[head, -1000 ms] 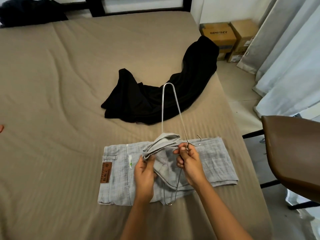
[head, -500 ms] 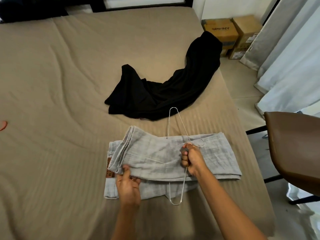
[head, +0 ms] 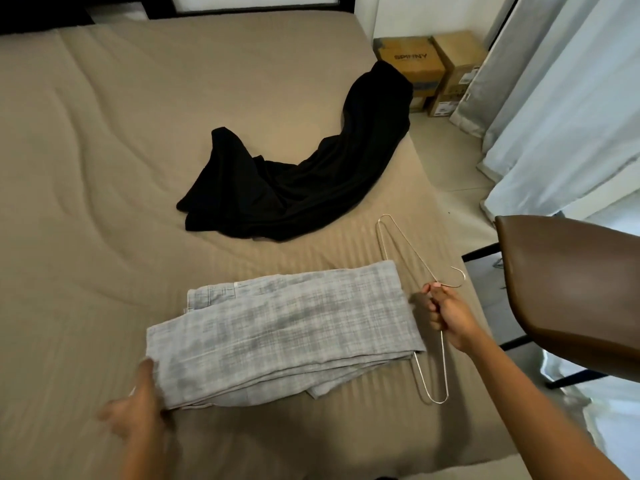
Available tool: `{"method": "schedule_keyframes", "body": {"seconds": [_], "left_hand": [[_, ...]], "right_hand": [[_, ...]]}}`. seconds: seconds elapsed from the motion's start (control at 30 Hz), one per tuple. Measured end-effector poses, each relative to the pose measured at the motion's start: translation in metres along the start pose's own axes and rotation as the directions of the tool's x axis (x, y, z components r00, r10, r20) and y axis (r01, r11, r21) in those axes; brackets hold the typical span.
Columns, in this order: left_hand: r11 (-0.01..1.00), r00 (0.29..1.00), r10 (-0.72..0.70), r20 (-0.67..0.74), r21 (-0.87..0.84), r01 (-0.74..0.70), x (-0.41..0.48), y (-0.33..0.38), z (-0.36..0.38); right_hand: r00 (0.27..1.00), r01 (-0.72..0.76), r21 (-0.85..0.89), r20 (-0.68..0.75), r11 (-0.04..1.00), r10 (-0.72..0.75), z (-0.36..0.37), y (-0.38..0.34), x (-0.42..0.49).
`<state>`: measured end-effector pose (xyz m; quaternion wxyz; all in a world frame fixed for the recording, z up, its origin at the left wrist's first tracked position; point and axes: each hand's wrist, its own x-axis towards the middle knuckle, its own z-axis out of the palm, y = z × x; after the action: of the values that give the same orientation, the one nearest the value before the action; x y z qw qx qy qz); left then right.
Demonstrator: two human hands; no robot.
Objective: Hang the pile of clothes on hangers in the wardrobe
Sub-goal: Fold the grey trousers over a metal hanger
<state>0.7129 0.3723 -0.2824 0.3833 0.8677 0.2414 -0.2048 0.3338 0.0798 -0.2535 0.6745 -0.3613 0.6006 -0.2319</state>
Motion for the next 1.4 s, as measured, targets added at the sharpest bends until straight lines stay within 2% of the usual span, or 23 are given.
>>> {"method": "schedule_keyframes", "body": {"seconds": [0.03,0.1,0.17,0.23,0.3,0.37,0.43,0.5,0.63,0.73,0.8,0.9,1.0,1.1,1.13,1.27,1.4], "left_hand": [[0.993,0.998,0.057,-0.005,0.106,-0.056,-0.001,0.009,0.0],[0.936,0.973,0.205,0.108,0.268,-0.228,0.003,0.022,0.004],[0.883,0.933,0.283,0.221,0.318,-0.344,0.012,0.03,0.012],[0.832,0.898,0.341,0.28,0.354,-0.426,0.019,0.032,0.016],[0.81,0.877,0.361,0.318,0.359,-0.463,0.022,0.03,0.018],[0.784,0.866,0.388,0.315,0.381,-0.49,0.021,0.027,0.02],[0.743,0.862,0.427,0.273,0.436,-0.507,0.014,0.022,0.027],[0.709,0.84,0.489,0.234,0.454,-0.539,-0.004,0.019,0.039],[0.59,0.715,0.624,0.315,0.41,-0.696,-0.036,0.024,0.057],[0.569,0.658,0.628,0.416,0.332,-0.753,-0.051,0.036,0.065],[0.552,0.576,0.649,0.497,0.212,-0.806,-0.069,0.052,0.062],[0.468,0.378,0.69,0.618,0.017,-0.883,-0.12,0.098,0.051],[0.377,0.15,0.719,0.679,-0.199,-0.905,-0.19,0.164,0.036],[0.321,-0.011,0.743,0.67,-0.369,-0.872,-0.261,0.234,0.013],[0.333,-0.056,0.736,0.675,-0.433,-0.837,-0.285,0.255,0.003],[0.415,-0.138,0.697,0.703,-0.553,-0.722,-0.359,0.32,-0.043],[0.315,-0.283,0.683,0.674,-0.621,-0.718,-0.405,0.362,-0.088]], "right_hand": [[1.0,0.023,-0.026,-0.017,0.999,-0.024,-0.001,0.001,0.001],[0.992,0.083,-0.075,-0.088,0.994,-0.09,-0.003,0.005,0.006],[0.954,0.127,-0.149,-0.252,0.981,-0.161,-0.007,0.008,0.012],[0.879,0.156,-0.198,-0.42,0.968,-0.227,-0.014,0.004,0.013],[0.821,0.193,-0.285,-0.478,0.939,-0.313,-0.017,-0.003,0.009],[0.852,0.24,-0.383,-0.357,0.892,-0.383,-0.003,-0.012,0.0],[0.915,0.302,-0.46,-0.104,0.835,-0.389,0.03,-0.017,-0.017],[0.93,0.344,-0.52,0.071,0.782,-0.361,0.067,-0.008,-0.031],[0.946,0.323,-0.493,0.195,0.808,-0.259,0.125,0.017,-0.07],[0.932,0.351,-0.437,0.082,0.828,-0.352,0.122,-0.004,-0.085],[0.894,0.386,-0.514,0.003,0.766,-0.448,0.102,-0.042,-0.089],[0.86,0.42,-0.561,-0.005,0.713,-0.51,0.077,-0.117,-0.108],[0.827,0.512,-0.573,0.129,0.639,-0.547,0.075,-0.201,-0.15],[0.744,0.64,-0.549,0.269,0.537,-0.612,0.09,-0.278,-0.207],[0.71,0.673,-0.557,0.304,0.487,-0.635,0.097,-0.302,-0.227],[0.604,0.745,-0.601,0.423,0.289,-0.675,0.119,-0.384,-0.296],[0.498,0.73,-0.678,0.442,0.086,-0.746,0.116,-0.446,-0.352]]}}
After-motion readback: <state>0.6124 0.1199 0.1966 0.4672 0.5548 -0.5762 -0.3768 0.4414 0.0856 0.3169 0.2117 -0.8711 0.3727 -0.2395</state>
